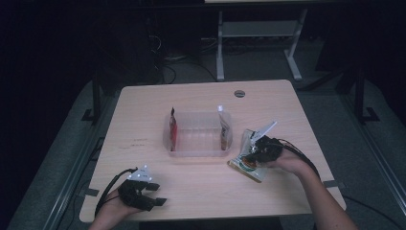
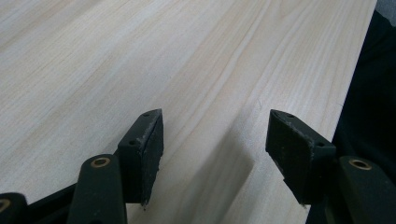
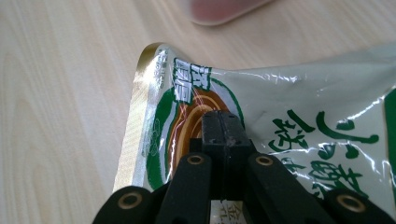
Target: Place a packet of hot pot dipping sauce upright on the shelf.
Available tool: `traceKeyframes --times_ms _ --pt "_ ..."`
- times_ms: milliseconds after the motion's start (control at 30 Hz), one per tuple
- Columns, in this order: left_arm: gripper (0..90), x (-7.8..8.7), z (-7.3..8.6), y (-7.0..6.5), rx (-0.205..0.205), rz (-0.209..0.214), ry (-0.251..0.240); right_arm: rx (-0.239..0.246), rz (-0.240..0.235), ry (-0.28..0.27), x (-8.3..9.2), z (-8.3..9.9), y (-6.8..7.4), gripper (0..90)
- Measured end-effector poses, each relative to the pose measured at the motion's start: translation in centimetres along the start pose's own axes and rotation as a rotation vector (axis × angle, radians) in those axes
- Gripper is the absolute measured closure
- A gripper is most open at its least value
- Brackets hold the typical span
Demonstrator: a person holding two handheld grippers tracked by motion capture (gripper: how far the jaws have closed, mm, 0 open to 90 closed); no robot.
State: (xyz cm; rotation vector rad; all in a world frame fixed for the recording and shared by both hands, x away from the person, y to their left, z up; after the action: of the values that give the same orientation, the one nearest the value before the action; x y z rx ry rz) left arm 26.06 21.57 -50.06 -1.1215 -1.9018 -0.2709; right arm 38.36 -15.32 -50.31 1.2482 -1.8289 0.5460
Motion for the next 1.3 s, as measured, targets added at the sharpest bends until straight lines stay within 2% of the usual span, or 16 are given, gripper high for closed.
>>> traceKeyframes --times_ms 133,233,700,767,800,833,900,1000,1067,1100,1200,1300 --pt "36.4 0.0 0.0 0.0 -0.001 0.001 -0.001 0.052 -0.017 0.002 -0.6 -0.5 0.8 89.7" --pt "36.4 0.0 0.0 0.0 0.0 0.002 0.0 0.069 -0.031 0.01 -0.9 -0.8 1.4 89.7" --pt "36.4 0.0 0.0 0.0 -0.001 0.002 0.0 0.181 -0.151 0.004 -3.3 -3.1 6.4 89.7" --pt "36.4 0.0 0.0 0.0 -0.007 0.0 0.003 0.204 -0.14 0.008 -3.2 -3.3 6.7 89.7" --pt "36.4 0.0 0.0 0.0 -0.01 0.001 0.006 0.204 -0.131 0.005 -3.0 -3.3 6.4 89.6" --pt "36.4 0.0 0.0 -0.1 -0.009 0.002 0.006 0.181 -0.118 -0.009 -2.5 -3.3 5.9 89.6" --pt "36.4 0.1 0.1 -0.1 -0.009 0.004 0.007 0.141 -0.054 -0.047 -1.4 -3.1 4.3 89.6" --pt "36.4 0.0 0.0 0.0 -0.009 0.005 0.004 0.01 0.045 -0.083 0.3 -2.1 1.7 89.6" --pt "36.3 0.0 0.0 0.0 -0.013 0.004 0.003 -0.048 0.115 -0.091 0.9 -1.2 -0.1 89.6" --pt "36.3 0.0 0.0 0.0 -0.013 0.003 0.005 -0.065 0.134 -0.092 1.1 -0.8 -0.9 89.6" --pt "36.4 0.0 0.0 0.0 -0.02 0.004 0.011 -0.103 0.172 -0.095 1.2 0.1 -2.4 89.6" --pt "36.3 -0.1 -0.1 -0.1 -0.009 0.004 0.004 -0.123 0.165 -0.094 1.0 0.3 -2.8 89.6"
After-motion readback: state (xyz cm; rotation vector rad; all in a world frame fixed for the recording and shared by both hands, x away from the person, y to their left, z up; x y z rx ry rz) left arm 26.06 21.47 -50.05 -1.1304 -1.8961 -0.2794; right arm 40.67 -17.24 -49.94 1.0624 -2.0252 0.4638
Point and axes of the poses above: each handheld gripper's, and its own axes: x roughly backward along the jaws, z roughly out of its underside, y roughly to its left, the point moved 6 cm from there along -x, roughly forward along the jaws, and after that the axes turned 3 degrees about x, right-handed, at the moved point
